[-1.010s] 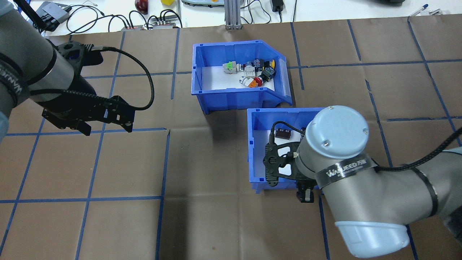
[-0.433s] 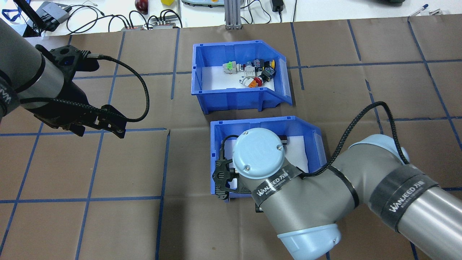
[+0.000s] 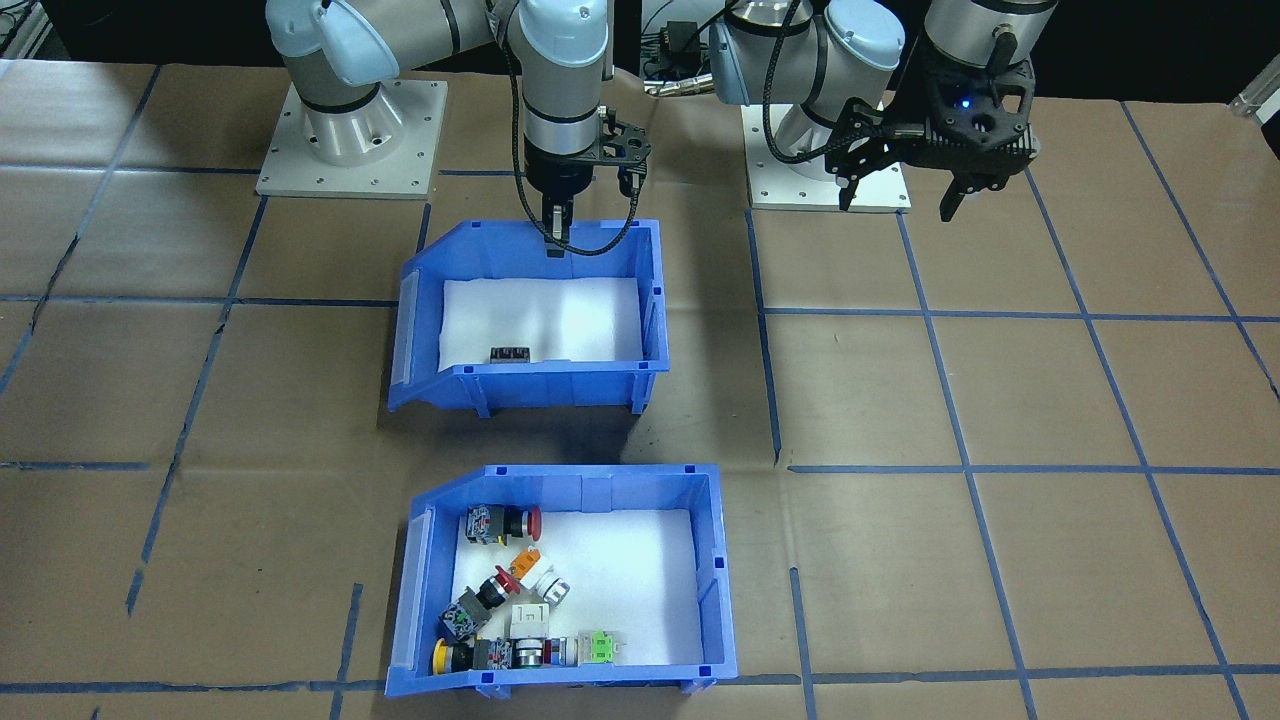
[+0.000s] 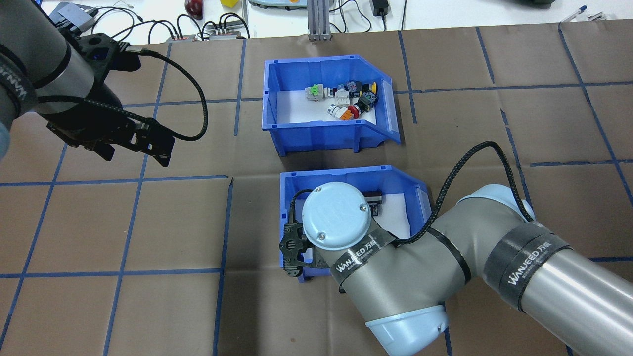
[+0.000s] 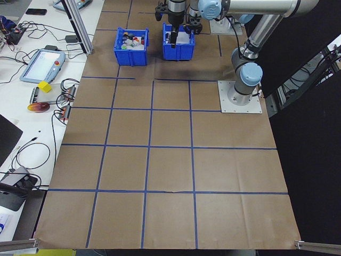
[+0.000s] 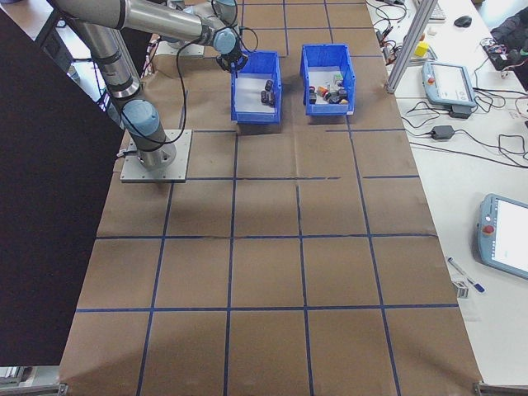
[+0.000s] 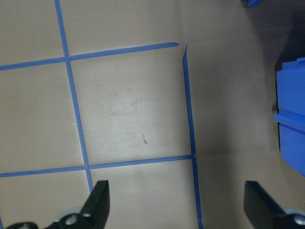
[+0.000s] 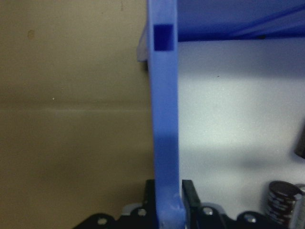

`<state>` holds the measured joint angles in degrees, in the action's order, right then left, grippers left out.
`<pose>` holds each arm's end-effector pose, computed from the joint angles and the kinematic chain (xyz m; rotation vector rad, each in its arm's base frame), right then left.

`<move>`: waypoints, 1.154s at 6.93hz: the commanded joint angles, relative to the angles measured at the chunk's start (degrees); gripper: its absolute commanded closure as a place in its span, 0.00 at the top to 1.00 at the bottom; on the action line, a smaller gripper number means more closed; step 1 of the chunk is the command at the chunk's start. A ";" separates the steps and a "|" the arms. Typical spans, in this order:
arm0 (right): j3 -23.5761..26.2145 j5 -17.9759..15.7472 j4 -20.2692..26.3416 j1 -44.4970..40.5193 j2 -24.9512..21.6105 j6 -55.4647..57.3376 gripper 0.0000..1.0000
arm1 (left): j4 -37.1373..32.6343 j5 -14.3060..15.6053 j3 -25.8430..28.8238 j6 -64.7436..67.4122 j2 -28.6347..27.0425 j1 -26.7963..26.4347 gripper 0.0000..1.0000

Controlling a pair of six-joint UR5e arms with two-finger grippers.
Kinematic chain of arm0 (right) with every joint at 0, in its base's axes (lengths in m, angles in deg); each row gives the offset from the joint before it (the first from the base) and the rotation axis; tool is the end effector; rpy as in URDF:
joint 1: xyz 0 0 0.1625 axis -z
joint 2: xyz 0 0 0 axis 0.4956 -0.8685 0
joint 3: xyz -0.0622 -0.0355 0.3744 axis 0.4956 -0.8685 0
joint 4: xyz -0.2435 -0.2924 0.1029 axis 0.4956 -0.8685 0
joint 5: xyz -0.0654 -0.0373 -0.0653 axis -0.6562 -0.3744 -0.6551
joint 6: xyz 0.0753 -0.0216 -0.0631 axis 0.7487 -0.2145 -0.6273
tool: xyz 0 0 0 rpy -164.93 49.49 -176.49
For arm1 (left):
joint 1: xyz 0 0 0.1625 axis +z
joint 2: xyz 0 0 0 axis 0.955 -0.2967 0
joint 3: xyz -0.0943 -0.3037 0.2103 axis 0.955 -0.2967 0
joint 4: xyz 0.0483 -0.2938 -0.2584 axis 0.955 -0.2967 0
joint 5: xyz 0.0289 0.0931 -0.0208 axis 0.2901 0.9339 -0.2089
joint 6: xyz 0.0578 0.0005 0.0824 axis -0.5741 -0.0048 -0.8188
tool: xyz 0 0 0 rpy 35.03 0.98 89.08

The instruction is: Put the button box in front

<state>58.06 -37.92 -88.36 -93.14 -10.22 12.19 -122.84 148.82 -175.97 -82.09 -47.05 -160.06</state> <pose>0.3330 -0.2831 0.2475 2.1825 -2.1648 -0.0340 -0.1105 -0.4171 0.4489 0.2434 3.0930 -0.0494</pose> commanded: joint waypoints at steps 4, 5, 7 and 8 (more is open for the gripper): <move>-2.90 0.09 6.57 2.78 -6.38 0.03 1.00 | 4.04 -0.92 0.78 -2.57 -0.24 -2.95 1.00; -4.57 0.53 11.32 7.14 -8.84 -0.05 1.00 | 5.45 -0.83 -0.35 -2.52 -0.24 -2.94 1.00; -9.22 2.97 23.44 18.46 -10.01 7.10 1.00 | 4.07 -0.57 -0.88 -1.74 -0.33 -2.94 1.00; -10.98 4.99 24.45 23.65 -10.01 7.85 1.00 | 1.88 -0.57 -0.80 0.09 0.28 -2.94 1.00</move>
<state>49.57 -35.22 -67.52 -76.15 -19.98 17.67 -118.93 148.20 -176.74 -83.58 -47.29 -163.01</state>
